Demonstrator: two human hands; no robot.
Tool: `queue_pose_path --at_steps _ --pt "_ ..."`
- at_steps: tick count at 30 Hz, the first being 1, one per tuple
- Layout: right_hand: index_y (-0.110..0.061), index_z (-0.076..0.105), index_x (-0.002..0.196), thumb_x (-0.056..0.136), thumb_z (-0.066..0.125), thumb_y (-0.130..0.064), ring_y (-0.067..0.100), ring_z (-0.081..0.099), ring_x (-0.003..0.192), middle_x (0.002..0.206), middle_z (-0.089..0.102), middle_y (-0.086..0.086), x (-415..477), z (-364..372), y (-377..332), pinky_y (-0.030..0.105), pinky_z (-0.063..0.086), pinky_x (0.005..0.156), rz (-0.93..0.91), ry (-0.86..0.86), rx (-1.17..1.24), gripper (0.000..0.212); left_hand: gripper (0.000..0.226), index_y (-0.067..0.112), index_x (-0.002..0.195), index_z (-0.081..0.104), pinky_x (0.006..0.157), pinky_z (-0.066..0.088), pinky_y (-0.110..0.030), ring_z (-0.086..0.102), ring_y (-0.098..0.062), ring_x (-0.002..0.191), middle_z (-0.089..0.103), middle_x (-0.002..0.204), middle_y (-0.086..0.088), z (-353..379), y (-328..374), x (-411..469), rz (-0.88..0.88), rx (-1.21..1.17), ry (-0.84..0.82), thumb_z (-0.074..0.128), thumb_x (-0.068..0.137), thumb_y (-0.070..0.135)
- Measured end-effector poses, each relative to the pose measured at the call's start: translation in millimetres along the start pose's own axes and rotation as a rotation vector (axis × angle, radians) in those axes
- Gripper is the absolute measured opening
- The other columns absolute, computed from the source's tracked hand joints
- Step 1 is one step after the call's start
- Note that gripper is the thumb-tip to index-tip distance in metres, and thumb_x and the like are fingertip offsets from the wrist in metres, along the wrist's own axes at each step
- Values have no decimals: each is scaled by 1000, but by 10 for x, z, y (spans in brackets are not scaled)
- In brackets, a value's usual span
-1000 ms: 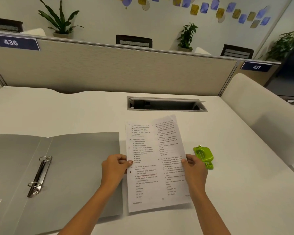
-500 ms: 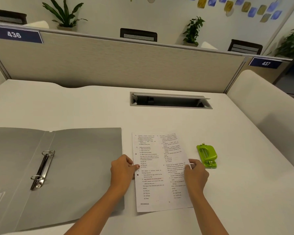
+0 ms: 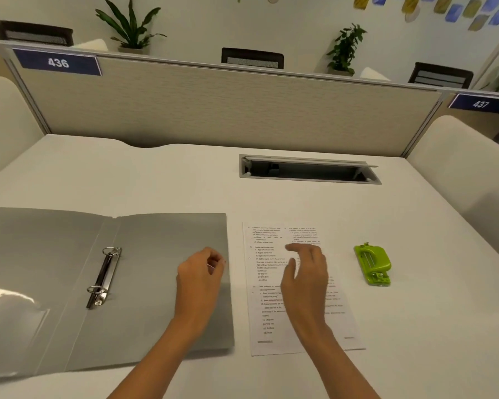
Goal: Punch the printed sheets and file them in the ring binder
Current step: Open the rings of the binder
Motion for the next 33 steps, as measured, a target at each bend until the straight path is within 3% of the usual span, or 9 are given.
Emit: queue_pose_path --at_steps 7,9,14,17,21,24,33 --pt "-14 65 107 87 57 1 7 52 98 106 59 -3 -400 599 -825 -3 27 88 -321 -298 81 27 7 16 89 69 65 48 -13 64 -8 77 68 84 4 -839 -533 5 4 7 201 67 87 9" --pt "-12 65 108 87 57 2 9 55 99 107 60 -1 -517 762 -1028 4 33 89 -415 -371 126 27 9 14 93 69 67 46 -11 63 -11 78 68 88 0 -1054 -693 -20 -21 25 279 67 87 8" --pt "-5 66 113 80 56 5 21 61 103 111 65 6 -785 1234 -1307 17 42 90 -545 -497 164 36 34 10 117 61 87 47 -30 58 -21 101 60 112 -8 -1396 -1145 -58 -151 75 409 66 85 -1" --pt "-5 65 119 82 54 -11 25 63 113 120 67 8 -992 1490 -1305 29 45 100 -578 -538 67 39 32 13 116 63 89 46 -30 59 -23 104 62 113 -9 -1475 -1373 -85 -188 89 380 66 86 1" --pt "-6 53 134 91 41 -33 24 51 130 139 54 9 -1182 1681 -1101 34 29 113 -531 -596 -47 52 21 20 101 69 86 51 -34 65 -18 89 67 99 -2 -1512 -1487 -146 -201 91 377 64 87 5" --pt "-6 47 139 94 39 -35 24 43 136 146 47 9 -1198 1705 -1017 31 16 112 -533 -618 -79 54 18 22 92 71 84 54 -36 65 -12 83 69 91 3 -1515 -1497 -153 -223 47 392 65 87 6" --pt "-14 32 149 99 30 -41 12 19 146 157 27 -1 -1183 1600 -795 23 3 118 -557 -650 -33 57 14 20 86 73 74 54 -25 67 -7 80 72 84 8 -1426 -1538 -188 -222 -34 344 67 86 7"
Point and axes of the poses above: each hand's wrist, its own x-axis towards the middle knuckle, its own z-axis out of the palm, y = z × x, the point moved 4 cm from there along x, towards the middle knuckle
